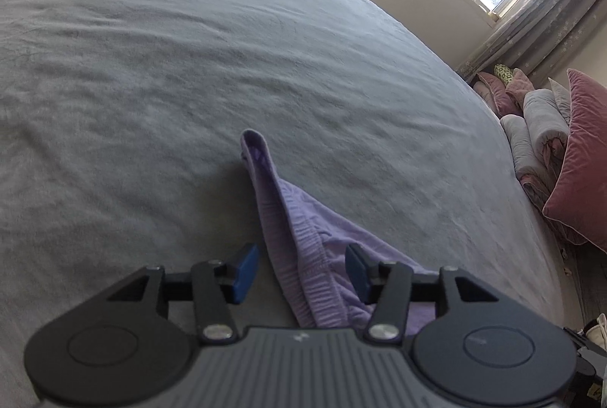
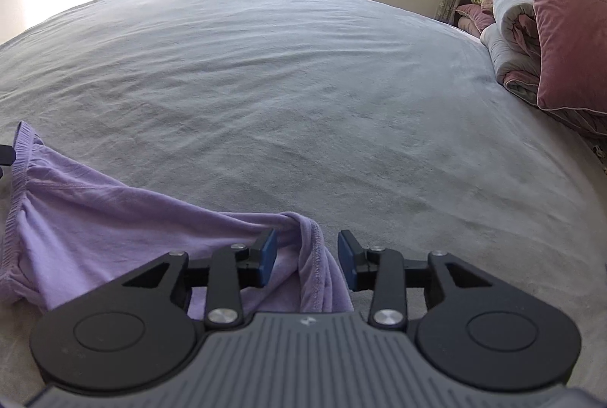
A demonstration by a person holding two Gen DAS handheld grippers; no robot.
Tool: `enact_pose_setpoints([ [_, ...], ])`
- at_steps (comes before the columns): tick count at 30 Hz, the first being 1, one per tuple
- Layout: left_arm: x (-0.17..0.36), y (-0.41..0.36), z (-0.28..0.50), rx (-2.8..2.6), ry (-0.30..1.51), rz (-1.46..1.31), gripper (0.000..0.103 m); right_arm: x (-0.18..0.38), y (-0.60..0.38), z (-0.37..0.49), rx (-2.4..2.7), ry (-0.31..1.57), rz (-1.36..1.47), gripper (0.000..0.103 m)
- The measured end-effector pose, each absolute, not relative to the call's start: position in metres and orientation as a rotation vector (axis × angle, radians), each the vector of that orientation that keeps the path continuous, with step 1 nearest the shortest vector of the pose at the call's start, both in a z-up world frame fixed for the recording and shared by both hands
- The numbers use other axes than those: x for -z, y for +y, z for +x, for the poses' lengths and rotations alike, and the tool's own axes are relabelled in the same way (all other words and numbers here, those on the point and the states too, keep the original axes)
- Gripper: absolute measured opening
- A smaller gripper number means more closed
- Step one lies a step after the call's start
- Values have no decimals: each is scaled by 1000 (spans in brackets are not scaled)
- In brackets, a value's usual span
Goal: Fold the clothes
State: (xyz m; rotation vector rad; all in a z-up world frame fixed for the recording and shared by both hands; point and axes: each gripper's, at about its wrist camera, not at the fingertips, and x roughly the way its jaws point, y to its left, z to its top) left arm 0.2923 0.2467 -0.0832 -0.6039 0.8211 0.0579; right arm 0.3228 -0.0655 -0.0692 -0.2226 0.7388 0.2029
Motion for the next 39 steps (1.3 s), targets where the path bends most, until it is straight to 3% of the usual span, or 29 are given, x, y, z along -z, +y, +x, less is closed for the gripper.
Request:
enact_pose_setpoints([
  [12,121,204,241,117,942,-871,51,66,-62,237,-418,736,-235,40],
  [16,138,201,229,84,858,-986,49,79,-56,214,-489,755,-243,40],
  [18,146,204,223,62,810,-1059,44,87,-52,208,-516,762,-243,40],
  [20,152,207,219,39,775,-1110,27,93,-48,204,-534,760,-247,40],
  [22,157,210,217,21,746,-1136,22,101,-45,203,-534,755,-262,40],
  [24,154,212,213,8,711,-1138,21,107,-43,204,-518,753,-282,28],
  [25,150,213,211,-3,694,-1125,20,109,-42,205,-507,749,-289,11],
  [26,146,215,209,-13,677,-1112,20,109,-43,205,-496,742,-296,8],
  [39,69,261,150,-75,538,-990,18,82,-94,161,-398,676,-368,4],
])
